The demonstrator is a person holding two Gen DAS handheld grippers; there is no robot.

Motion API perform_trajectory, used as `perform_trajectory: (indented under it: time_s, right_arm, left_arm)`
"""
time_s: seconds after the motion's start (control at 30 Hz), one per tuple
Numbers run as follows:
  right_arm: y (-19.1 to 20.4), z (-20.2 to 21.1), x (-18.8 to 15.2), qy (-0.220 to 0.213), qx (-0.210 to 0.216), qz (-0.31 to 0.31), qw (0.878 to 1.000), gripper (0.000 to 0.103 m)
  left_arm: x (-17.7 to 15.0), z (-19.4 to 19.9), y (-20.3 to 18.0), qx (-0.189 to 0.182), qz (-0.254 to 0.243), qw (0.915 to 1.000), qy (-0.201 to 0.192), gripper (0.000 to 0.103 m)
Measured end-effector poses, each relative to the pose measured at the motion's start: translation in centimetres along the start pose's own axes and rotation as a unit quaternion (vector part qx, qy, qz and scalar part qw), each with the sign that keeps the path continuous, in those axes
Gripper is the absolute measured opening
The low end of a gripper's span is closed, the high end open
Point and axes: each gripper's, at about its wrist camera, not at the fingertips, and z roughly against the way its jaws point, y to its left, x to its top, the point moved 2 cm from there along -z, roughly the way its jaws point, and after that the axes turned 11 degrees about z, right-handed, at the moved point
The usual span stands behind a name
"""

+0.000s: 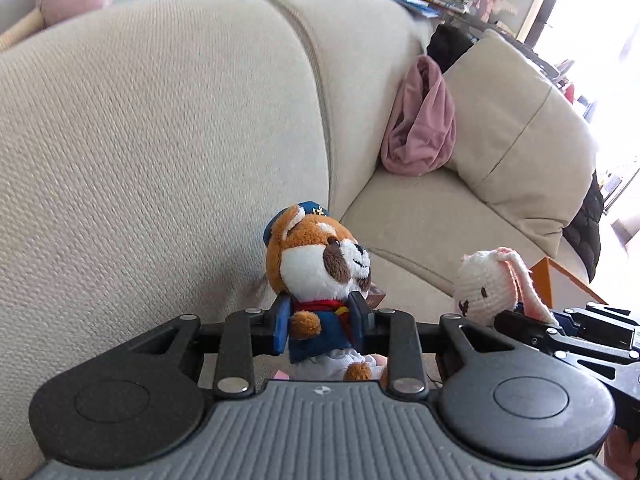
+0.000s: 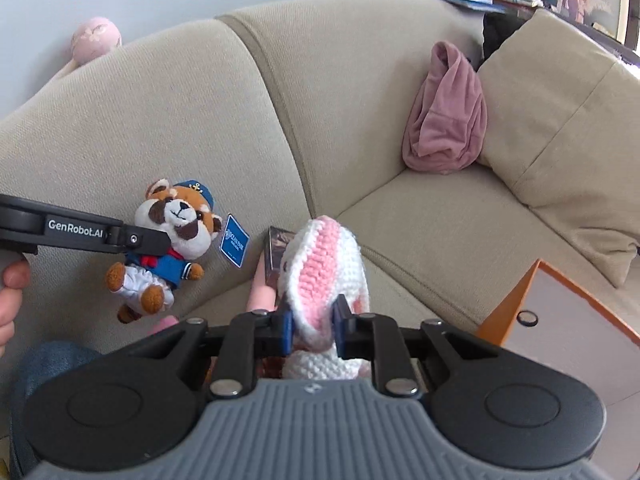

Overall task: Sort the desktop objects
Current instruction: 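Carry both plushes into the orange box and open both grippers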

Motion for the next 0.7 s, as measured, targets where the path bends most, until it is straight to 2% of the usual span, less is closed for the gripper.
perform_trajectory:
  time_s: [0.23, 0.43, 0.6, 0.7]
  right_arm:
    - [-0.6, 6.0, 0.2, -0.056, -0.001, -0.033, 0.998, 0.019]
    - [-2.4, 12.0, -1.7, -0.091, -0.018, -0.072, 0.993, 0.019]
    - [-4.6, 16.2, -5.2, -0.095, -0.048, -0.122, 0.987, 0.019]
    - [-5.8, 17.8, -8.2, -0.080, -0.078, -0.150, 0.982, 0.019]
  left_arm:
    - [-0.9, 6.0, -2.7, -0.043, -0.033, 0.9980, -0.031, 0.034]
    - [-2.6, 8.0, -7.9, -0.104, -0.078, 0.9910, -0.032, 0.034]
    - [-5.1, 7.1, -13.2, -0.168, -0.123, 0.9781, 0.003, 0.034]
    - [-7.3, 5.6, -16.0, -0.187, -0.147, 0.9707, 0.036, 0.034]
